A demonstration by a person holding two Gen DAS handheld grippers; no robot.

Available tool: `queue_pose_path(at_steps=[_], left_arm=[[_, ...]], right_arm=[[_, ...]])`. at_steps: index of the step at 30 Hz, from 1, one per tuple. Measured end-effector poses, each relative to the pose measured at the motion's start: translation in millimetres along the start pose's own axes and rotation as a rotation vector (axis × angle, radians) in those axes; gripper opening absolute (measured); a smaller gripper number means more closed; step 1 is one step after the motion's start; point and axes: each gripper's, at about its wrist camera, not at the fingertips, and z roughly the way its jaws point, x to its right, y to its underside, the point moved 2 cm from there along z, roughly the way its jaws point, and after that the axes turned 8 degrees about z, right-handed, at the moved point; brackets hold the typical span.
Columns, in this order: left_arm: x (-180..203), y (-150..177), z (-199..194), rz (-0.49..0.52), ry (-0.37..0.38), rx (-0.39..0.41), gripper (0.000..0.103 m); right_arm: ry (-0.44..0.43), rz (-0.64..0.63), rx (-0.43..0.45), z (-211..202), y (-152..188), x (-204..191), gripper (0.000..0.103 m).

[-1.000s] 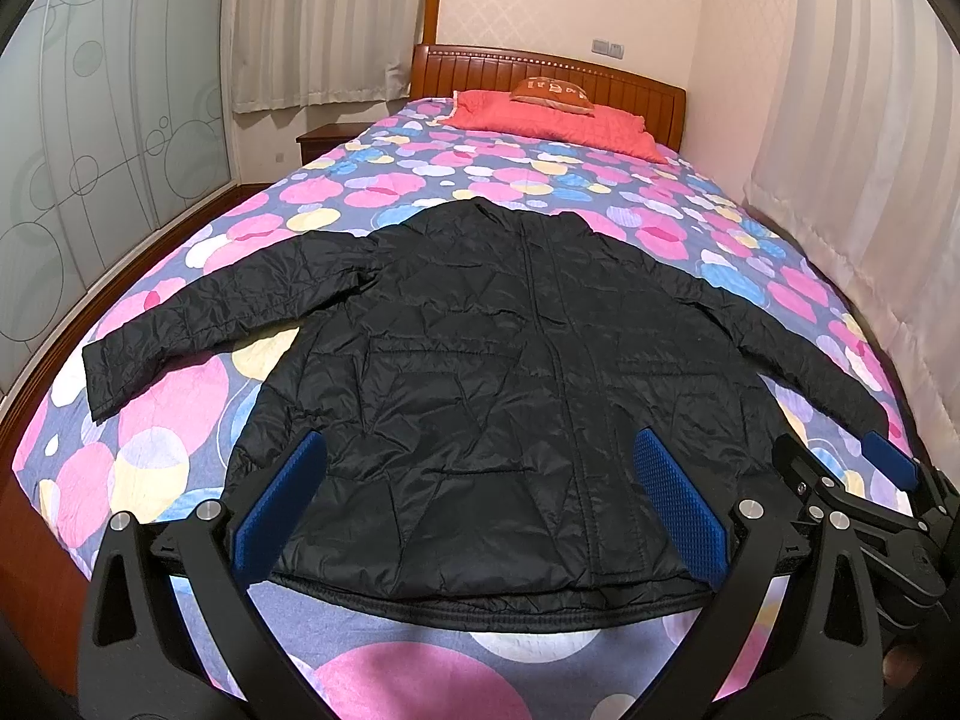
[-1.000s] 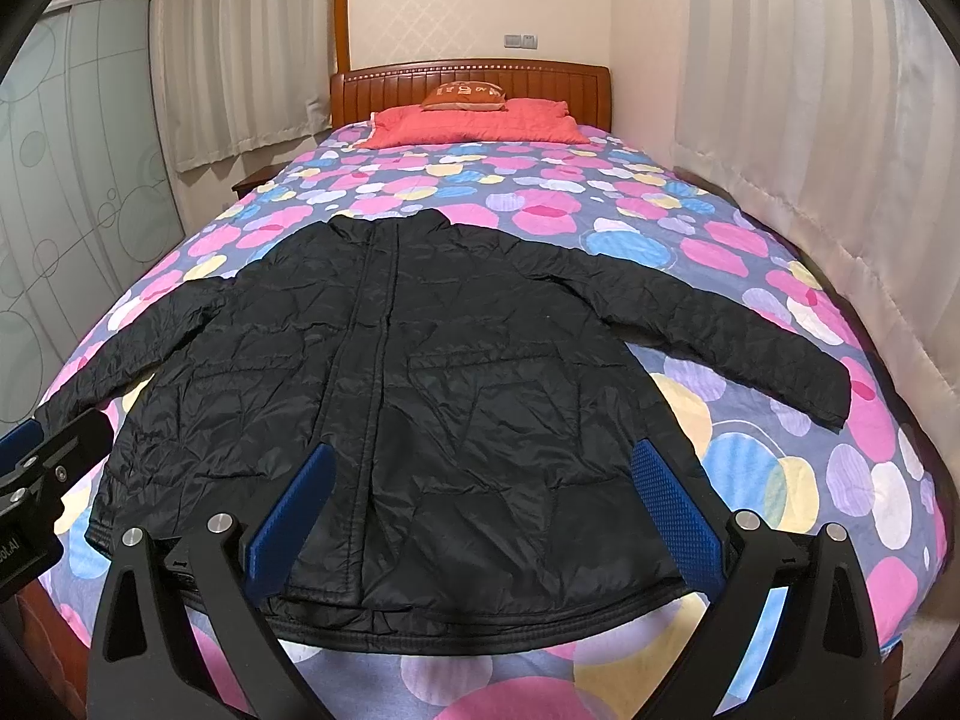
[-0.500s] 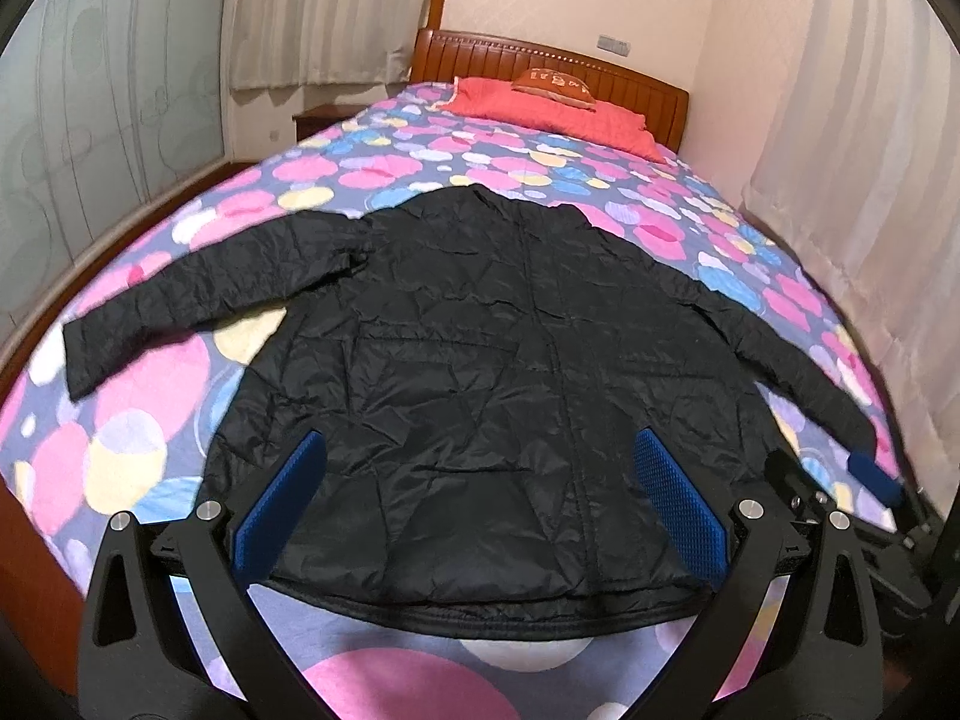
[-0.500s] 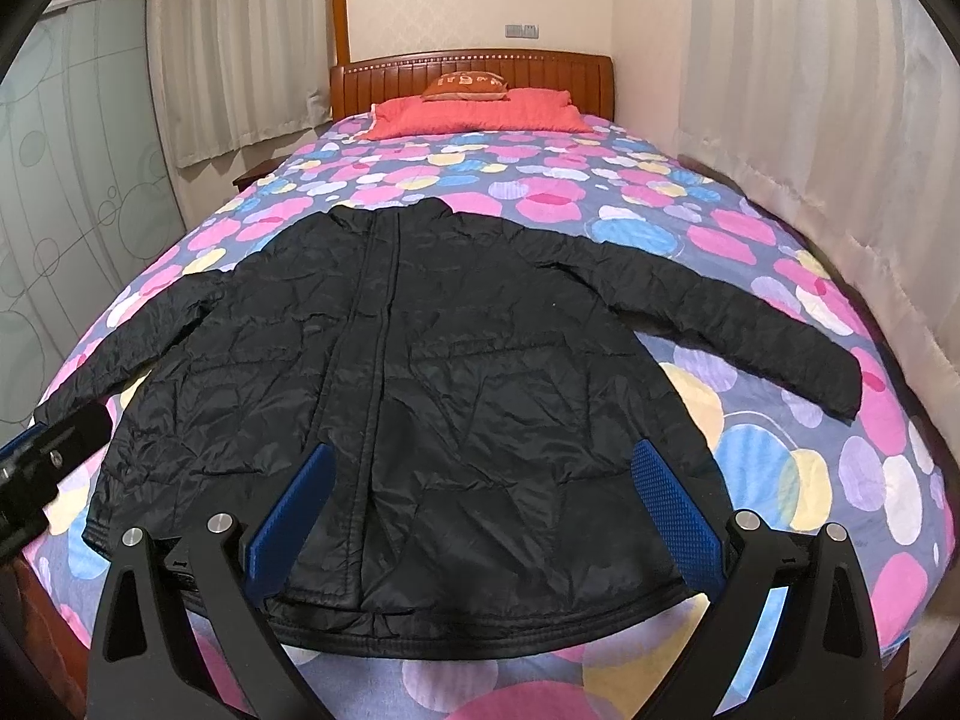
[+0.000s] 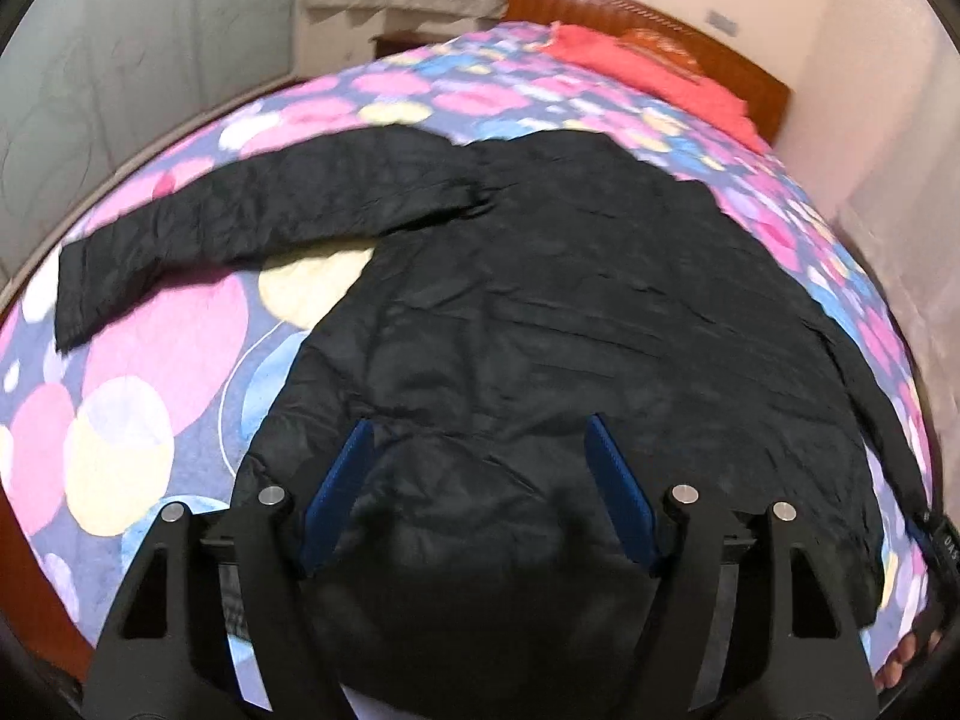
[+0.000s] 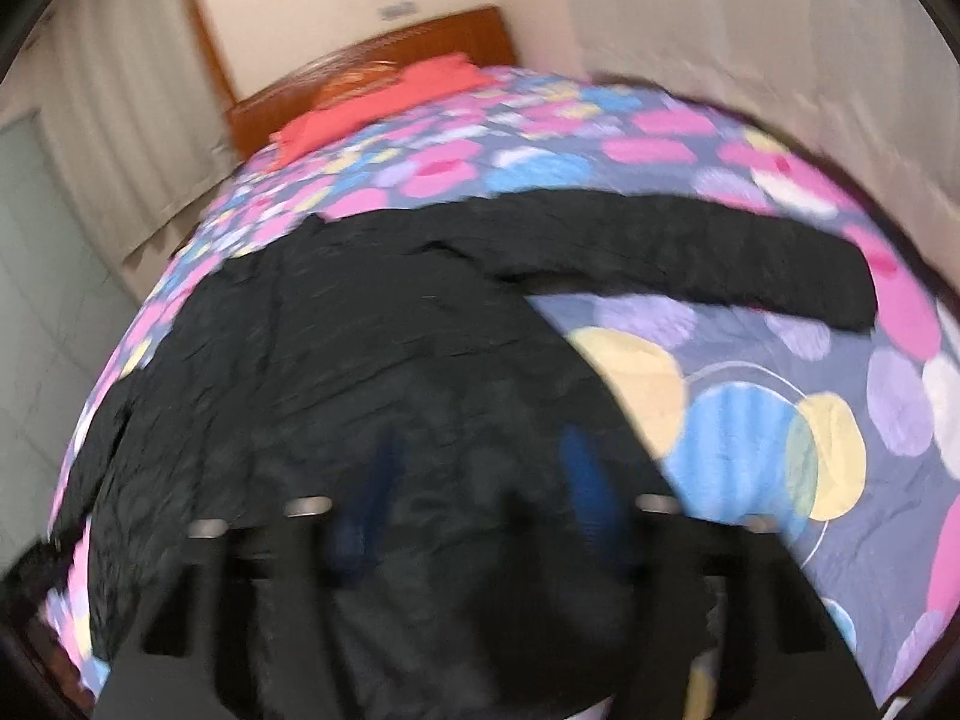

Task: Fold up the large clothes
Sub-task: 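Grasp the sleeve nearest the right tool and fold it across the jacket back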

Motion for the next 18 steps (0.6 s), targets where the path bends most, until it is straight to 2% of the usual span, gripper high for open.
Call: queue_pose_path(at_steps=[2, 4, 5, 7, 12, 18], left_arm=[[-7.4, -1.8, 7.1, -0.033, -0.011, -0.008, 0.074], [-13.6, -2.5, 12.1, -0.069, -0.015, -0.010, 0.090], [-15.6, -2.8, 13.6, -0.084, -0.018, -0.009, 0.091], [-18.5, -3.6, 16.9, -0.101, -0.029, -0.010, 0.091], [-25.5, -1.1, 22.7, -0.120, -0.073, -0.013, 0.091], [-40.2, 5.7, 24.9, -0.163, -0.146, -0.012, 0.091]], right_arm=[[-0.006, 0.063, 0.001, 8.9, -11.5, 18.9, 0.051], [0.007, 0.125, 0.017, 13.9, -22.5, 41.4, 0.054], [0.012, 0.159, 0.025, 16.3, -28.7, 53.5, 0.056], [0.008, 0.228, 0.043, 20.2, -39.4, 76.6, 0.063], [-0.029, 0.452, 0.066, 38.4, -63.5, 144.4, 0.064], [-0.067, 0.670, 0.095, 62.0, -67.4, 203.3, 0.064]])
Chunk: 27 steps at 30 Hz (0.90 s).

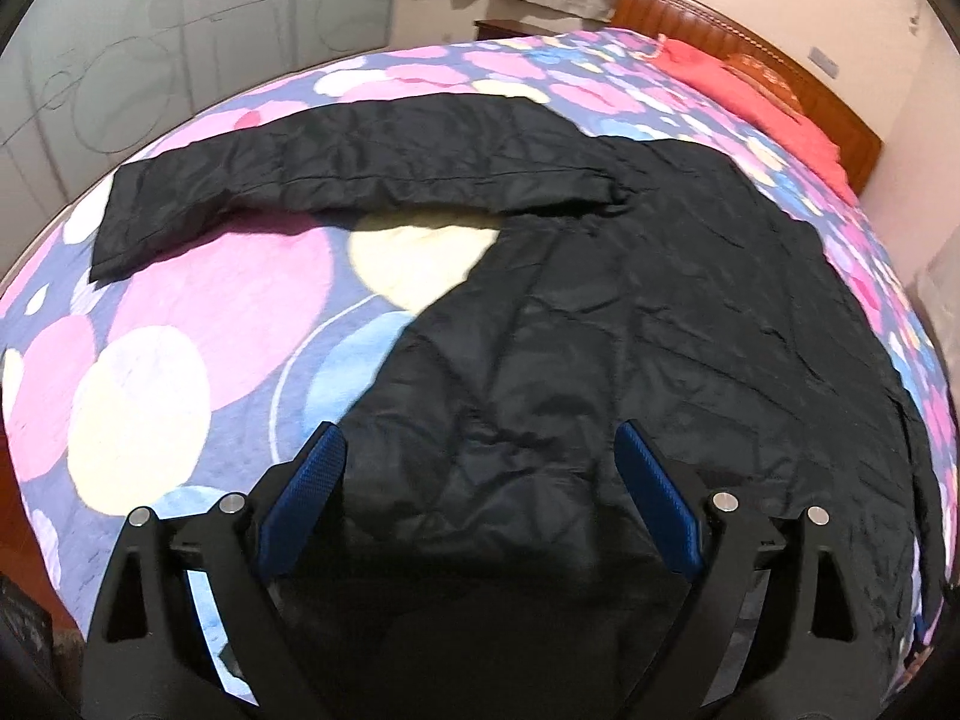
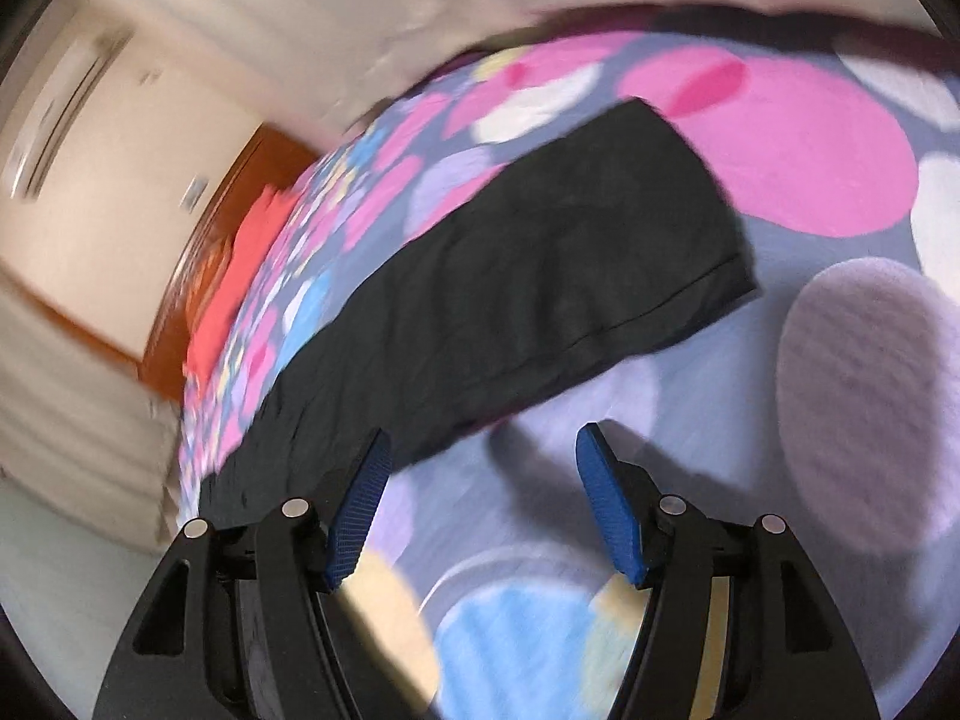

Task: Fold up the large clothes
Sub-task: 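Grasp the sleeve nearest the right tool and fold it across the jacket back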

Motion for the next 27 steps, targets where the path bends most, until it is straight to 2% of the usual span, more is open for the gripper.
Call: queue_pose_path(at_steps=[8, 13, 16, 19, 22, 27], left_arm=[[-2.5, 5.5, 5.3, 0.026, -0.076, -0.017, 0.091], [-3.7, 12.8, 14.7, 0.032, -0.113, -0.043, 0.091], [-6.4, 14.2, 19.3, 0.036, -0.123, -0.053, 0.091], [-9.4, 15.7, 25.3, 0.033, -0.120, -0.058, 0.091], [-8.9, 17.6, 28.6, 0.036, -0.118, -0.063, 0.091], [-11.6, 18.1, 32.4, 0.029, -0.096, -0.063, 0.092]], right_arm=[[-0.086, 0.075, 0.118, 6.0, -23.9, 9.5, 0.062], [-0.053, 0.096, 0.140, 13.2, -37.2, 18.5, 0.024], [-0.036, 0.061, 0.145, 11.9, -42.5, 12.5, 0.016], [-0.040, -0.031, 0.180, 4.5, -39.9, -14.0, 0.014], [-0.067, -0.178, 0.209, -3.3, -26.5, -58.9, 0.014], [-0.133, -0.452, 0.194, -7.4, 28.4, -153.6, 0.014]])
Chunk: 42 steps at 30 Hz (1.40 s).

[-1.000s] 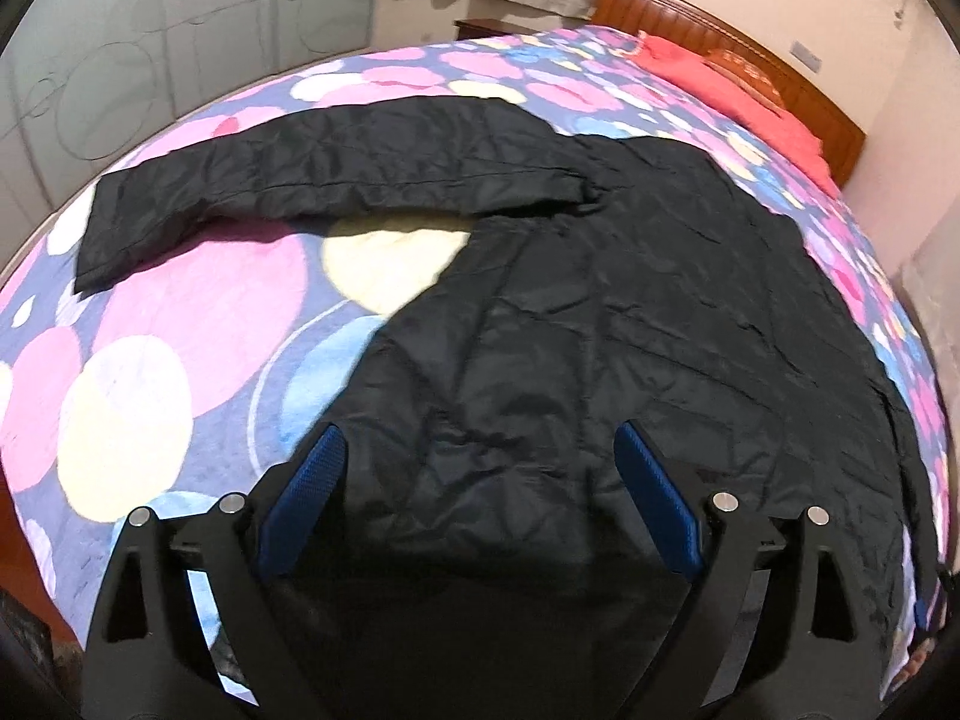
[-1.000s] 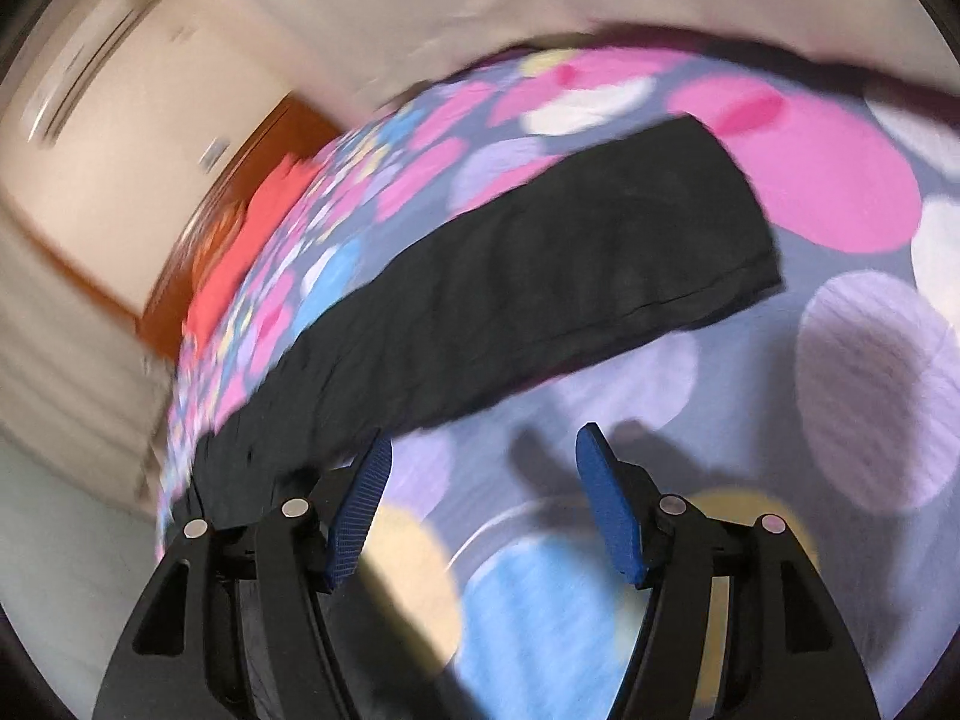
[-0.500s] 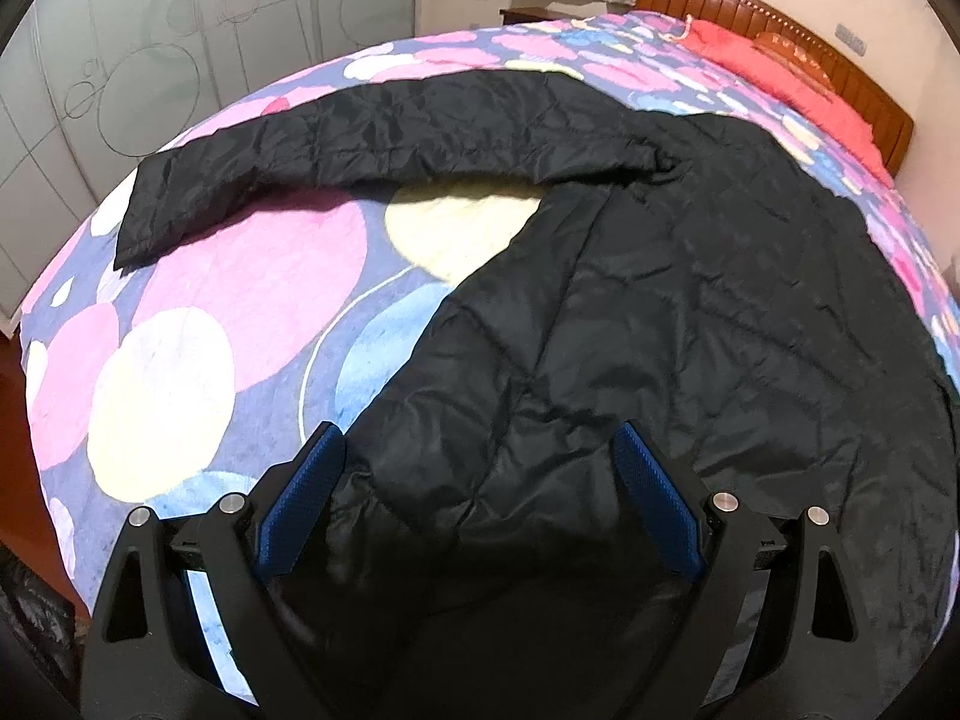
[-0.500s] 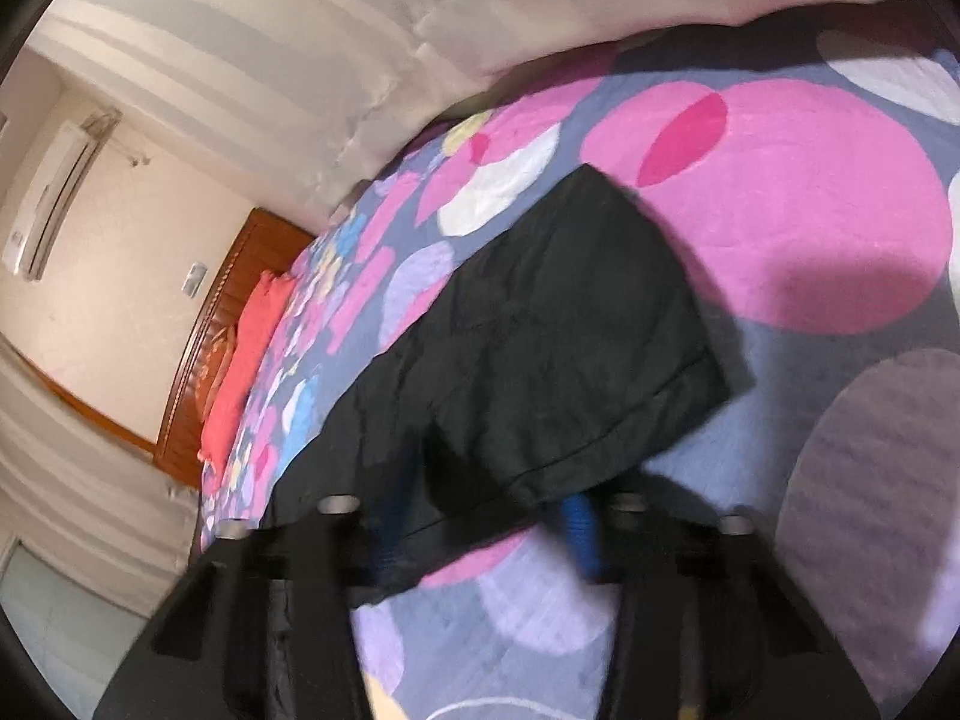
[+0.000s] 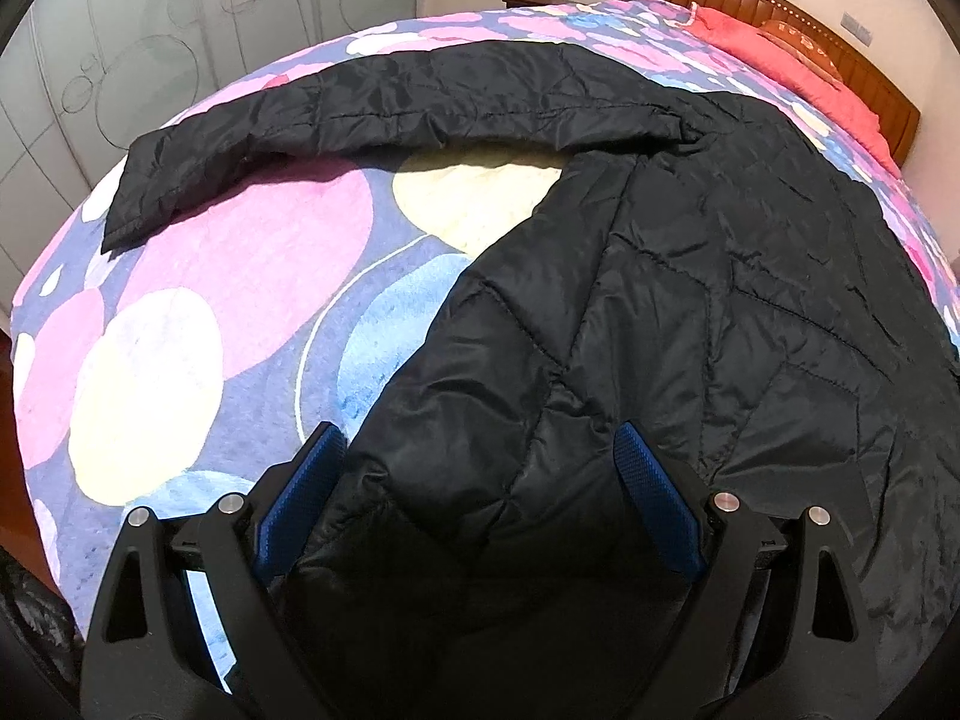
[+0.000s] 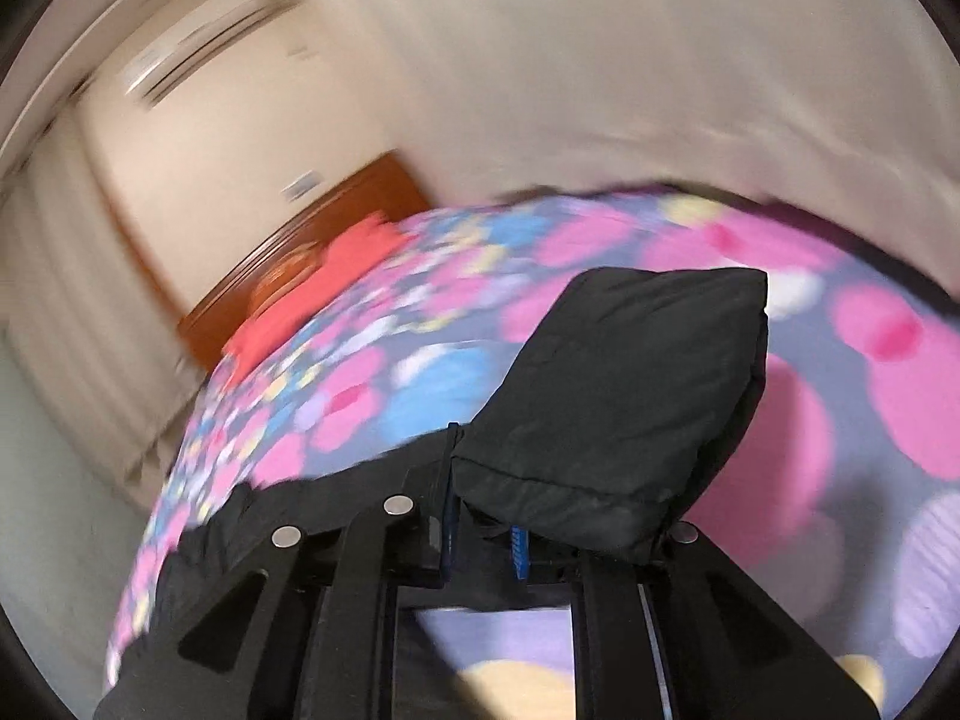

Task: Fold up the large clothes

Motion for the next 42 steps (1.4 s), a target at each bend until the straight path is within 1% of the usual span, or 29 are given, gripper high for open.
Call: queue_pose_path(at_steps=[3, 7, 9, 12, 15, 18, 22, 24, 25, 26, 27, 29, 30, 31, 32, 33, 34, 35, 37, 39, 40, 42], left_arm=[[-0.7, 1.9, 0.6, 0.004, 0.007, 0.009, 0.092], [-1.3, 3.8, 1.8, 0.004, 0.011, 0.018, 0.093], [-2.2, 4.0, 2.6, 0.001, 0.016, 0.019, 0.093], [-3.0, 4.7, 4.0, 0.001, 0.019, 0.021, 0.095], [-2.6, 5.0, 4.8, 0.004, 0.016, 0.022, 0.096], [-1.2, 4.6, 6.0, 0.010, 0.011, 0.025, 0.098], [0.5, 3.5, 8.3, 0.013, 0.016, 0.026, 0.099], [0.7, 3.8, 9.1, 0.014, 0.016, 0.028, 0.100], [0.9, 3.6, 9.6, 0.016, 0.016, 0.027, 0.100], [1.1, 3.4, 10.2, 0.017, 0.016, 0.027, 0.100], [1.1, 3.6, 10.4, 0.017, 0.015, 0.027, 0.100], [1.8, 3.7, 10.6, 0.018, 0.013, 0.027, 0.101], [2.3, 3.7, 10.7, 0.017, 0.013, 0.028, 0.101], [2.4, 3.5, 10.8, 0.017, 0.013, 0.027, 0.101], [2.4, 3.6, 10.7, 0.017, 0.013, 0.027, 0.101], [2.4, 3.6, 10.8, 0.018, 0.012, 0.027, 0.101], [2.4, 3.5, 10.8, 0.018, 0.013, 0.027, 0.101], [2.3, 3.4, 10.9, 0.018, 0.013, 0.027, 0.101], [2.3, 3.6, 10.8, 0.018, 0.013, 0.028, 0.101], [2.3, 3.4, 11.2, 0.018, 0.012, 0.028, 0.101], [2.1, 3.6, 11.0, 0.018, 0.012, 0.028, 0.101], [2.6, 3.5, 11.3, 0.020, 0.010, 0.028, 0.101]], right_arm=[[-0.075, -0.112, -0.036, 14.0, 15.7, -64.2, 0.014], [-0.169, -0.202, -0.101, 28.7, 48.4, -135.3, 0.014], [-0.213, -0.265, -0.142, 40.8, 68.4, -174.9, 0.014], [-0.254, -0.350, -0.191, 56.6, 97.5, -215.8, 0.014], [-0.286, -0.455, -0.261, 75.5, 141.2, -259.1, 0.014], [-0.296, -0.526, -0.339, 94.5, 178.0, -278.9, 0.013], [-0.275, -0.619, -0.431, 111.4, 226.5, -296.9, 0.014], [-0.241, -0.692, -0.485, 123.7, 250.6, -301.3, 0.014], [-0.228, -0.713, -0.506, 120.9, 262.4, -299.8, 0.017], [-0.206, -0.735, -0.540, 127.1, 269.9, -298.1, 0.017], [-0.196, -0.745, -0.549, 128.0, 278.4, -298.9, 0.019], [-0.194, -0.745, -0.555, 124.9, 280.3, -298.4, 0.021], [-0.202, -0.740, -0.563, 122.1, 279.7, -298.1, 0.034], [-0.231, -0.721, -0.593, 120.2, 278.2, -298.7, 0.058], [-0.273, -0.693, -0.618, 115.4, 275.7, -298.9, 0.067], [-0.300, -0.678, -0.619, 110.2, 273.7, -298.5, 0.072], [-0.326, -0.673, -0.598, 100.2, 267.0, -298.3, 0.072], [-0.334, -0.679, -0.571, 91.7, 259.5, -297.6, 0.072], [-0.326, -0.673, -0.505, 80.2, 234.4, -290.4, 0.072], [-0.267, -0.606, -0.434, 82.5, 196.4, -271.5, 0.071], [-0.230, -0.576, -0.410, 87.5, 181.4, -262.0, 0.067], [-0.080, -0.496, -0.344, 111.0, 140.4, -230.0, 0.057]])
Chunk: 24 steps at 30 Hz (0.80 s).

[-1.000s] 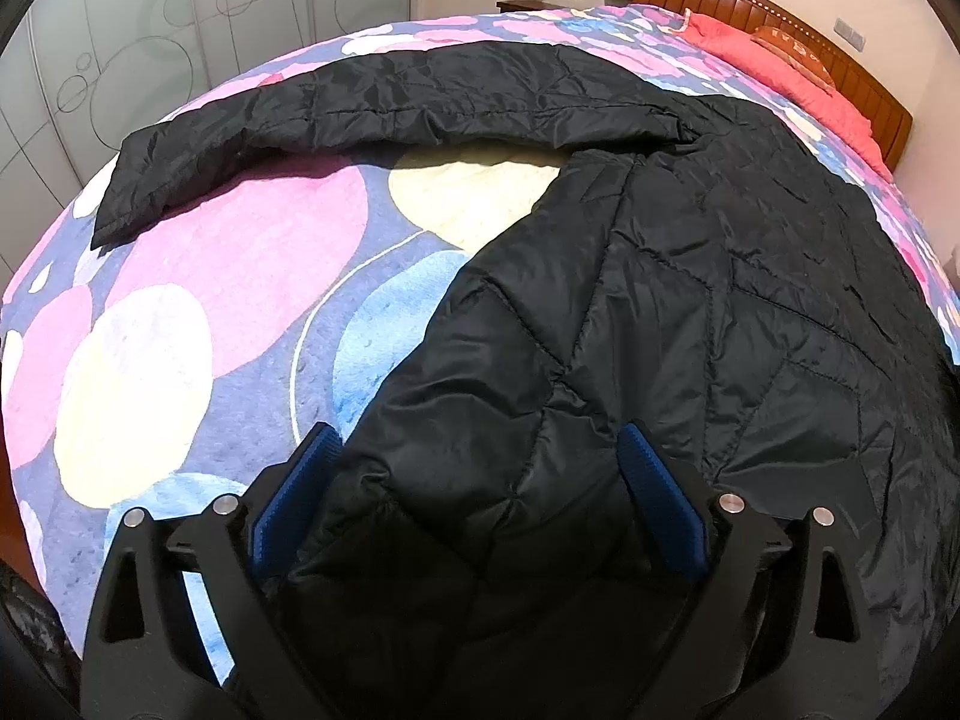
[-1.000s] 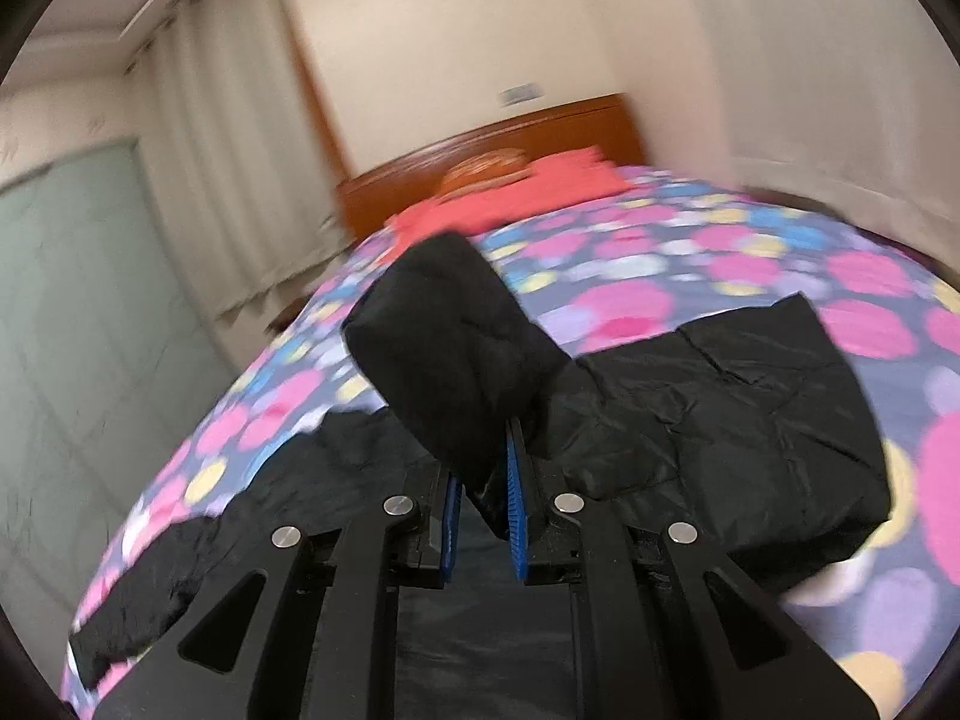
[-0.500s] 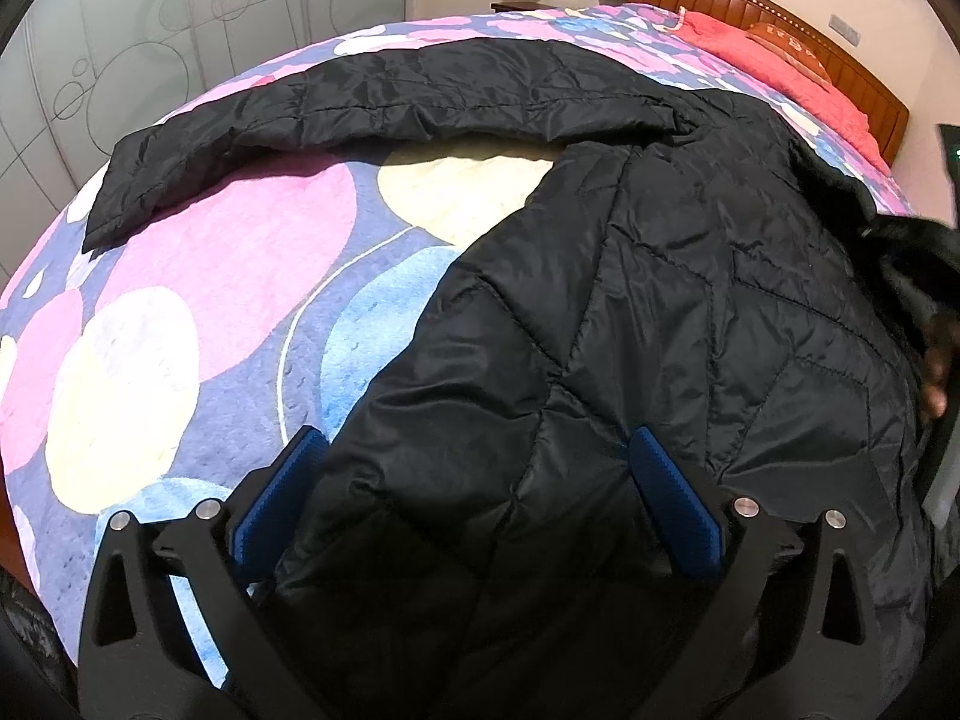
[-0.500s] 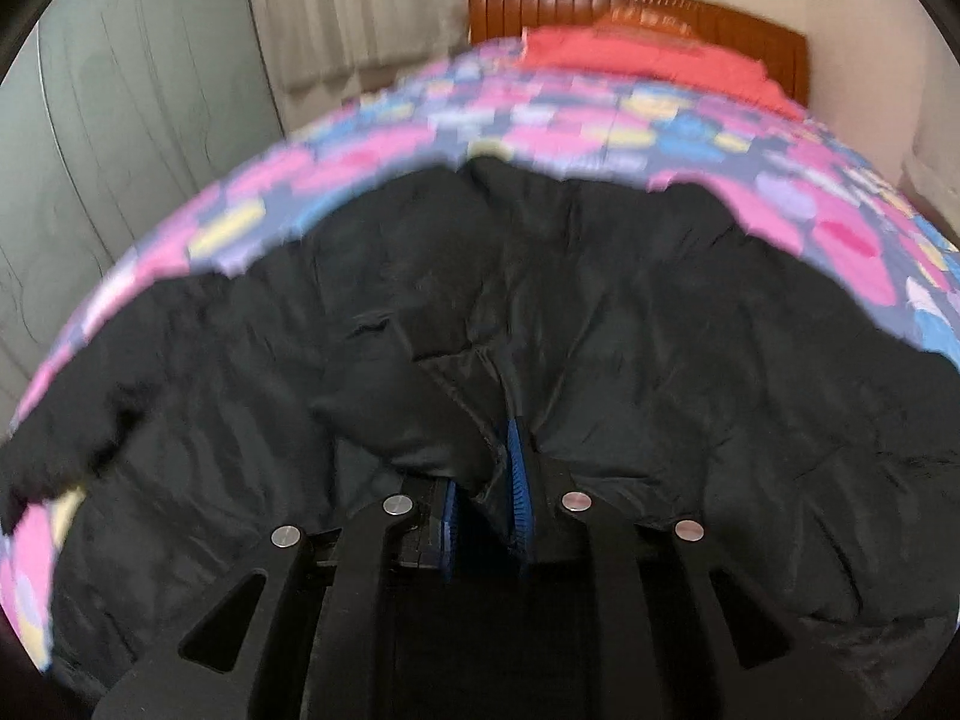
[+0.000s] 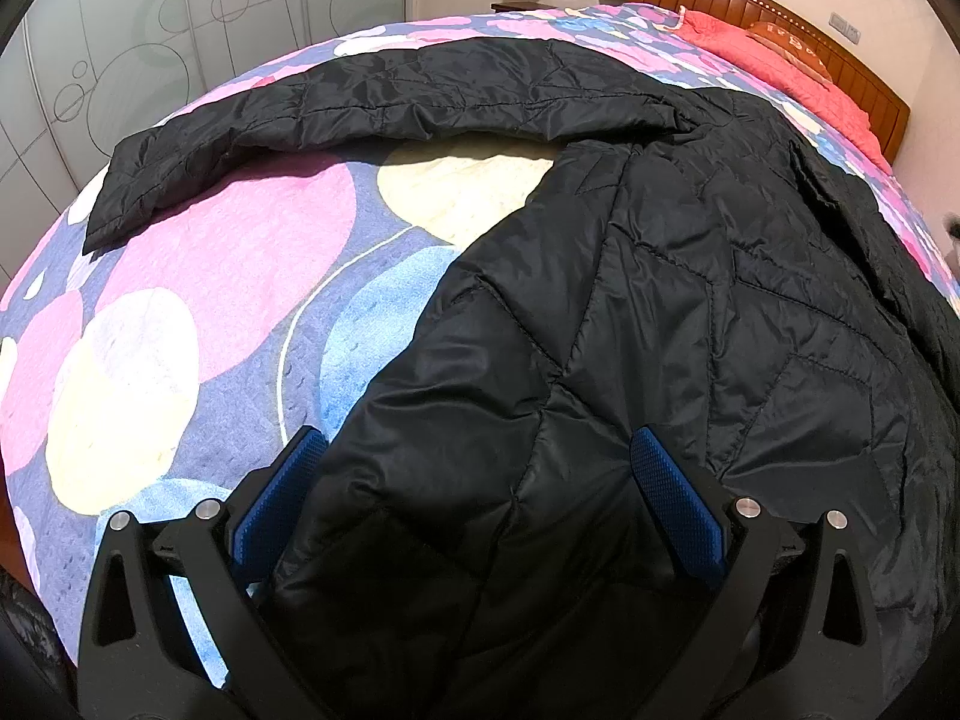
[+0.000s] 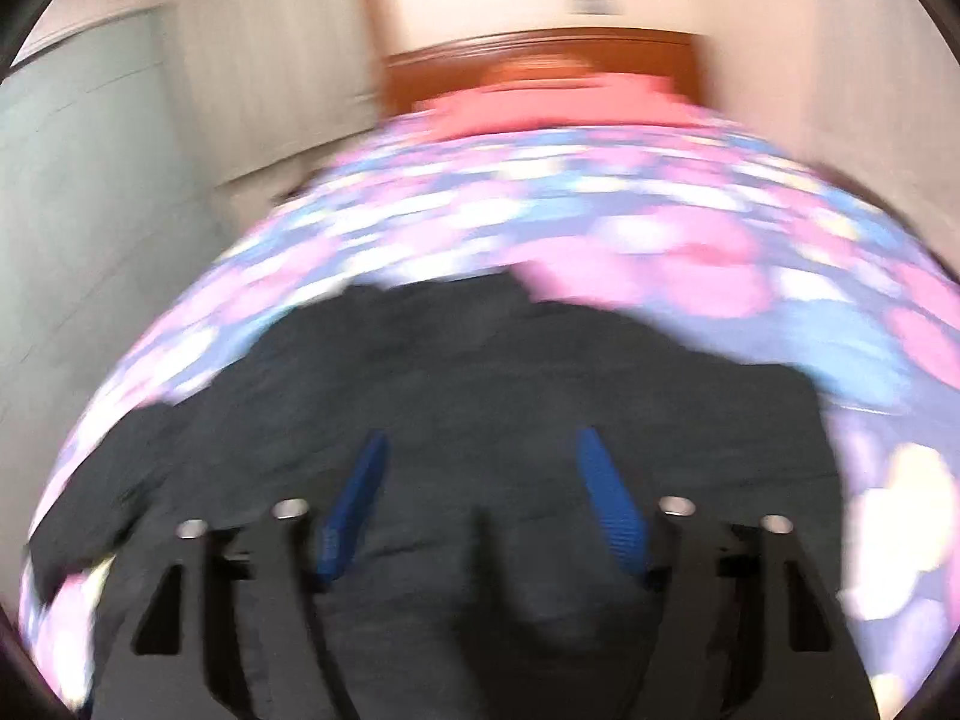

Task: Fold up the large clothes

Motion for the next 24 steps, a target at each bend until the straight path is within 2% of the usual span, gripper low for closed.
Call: queue_pose_path(at_steps=[3, 5, 6, 7, 8, 11, 14, 17, 19, 20, 21, 23, 24], left_arm=[[1.0, 0.1, 0.0, 0.001, -0.004, 0.001, 0.101], [1.1, 0.2, 0.1, 0.002, -0.004, 0.001, 0.101], [1.3, -0.2, 0.2, 0.002, -0.006, 0.000, 0.101], [1.1, 0.1, 0.2, 0.002, -0.005, 0.000, 0.101], [1.0, 0.2, 0.2, 0.002, -0.004, 0.000, 0.101], [1.4, 0.3, 0.2, 0.002, -0.004, 0.001, 0.101], [1.5, 0.4, 0.3, 0.002, -0.005, 0.001, 0.101], [1.6, 0.5, 0.2, 0.002, -0.005, 0.001, 0.101], [1.5, 0.3, 0.3, 0.002, -0.005, 0.000, 0.101], [1.5, 0.3, 0.4, 0.002, -0.004, 0.000, 0.101], [1.9, 0.5, 0.2, 0.002, -0.004, 0.001, 0.101], [1.8, 0.2, 0.9, 0.001, -0.003, 0.000, 0.101], [1.9, 0.5, 0.7, 0.002, -0.004, 0.000, 0.101]], right_arm=[[0.163, 0.111, 0.004, 23.5, -18.3, 58.4, 0.056], [0.237, 0.119, -0.038, 46.9, -14.9, 78.5, 0.056], [0.260, 0.116, -0.105, 68.2, -5.9, 87.6, 0.056], [0.259, 0.112, -0.149, 81.1, 1.1, 91.7, 0.056], [0.258, 0.093, -0.132, 86.8, 3.4, 89.3, 0.056], [0.329, 0.039, -0.114, 80.9, 0.5, 69.6, 0.056], [0.285, 0.002, -0.074, 66.6, 1.1, 41.1, 0.056], [0.181, -0.058, -0.052, 58.0, 13.3, -5.6, 0.056], [0.122, -0.079, -0.085, 60.4, 26.3, -24.2, 0.056], [0.104, -0.099, -0.130, 73.3, 35.7, -35.9, 0.056], [0.136, -0.138, -0.182, 89.7, 45.3, -42.8, 0.056], [0.167, -0.194, -0.172, 96.6, 52.2, -49.3, 0.058], [0.154, -0.177, -0.177, 92.8, 47.9, -48.0, 0.058]])
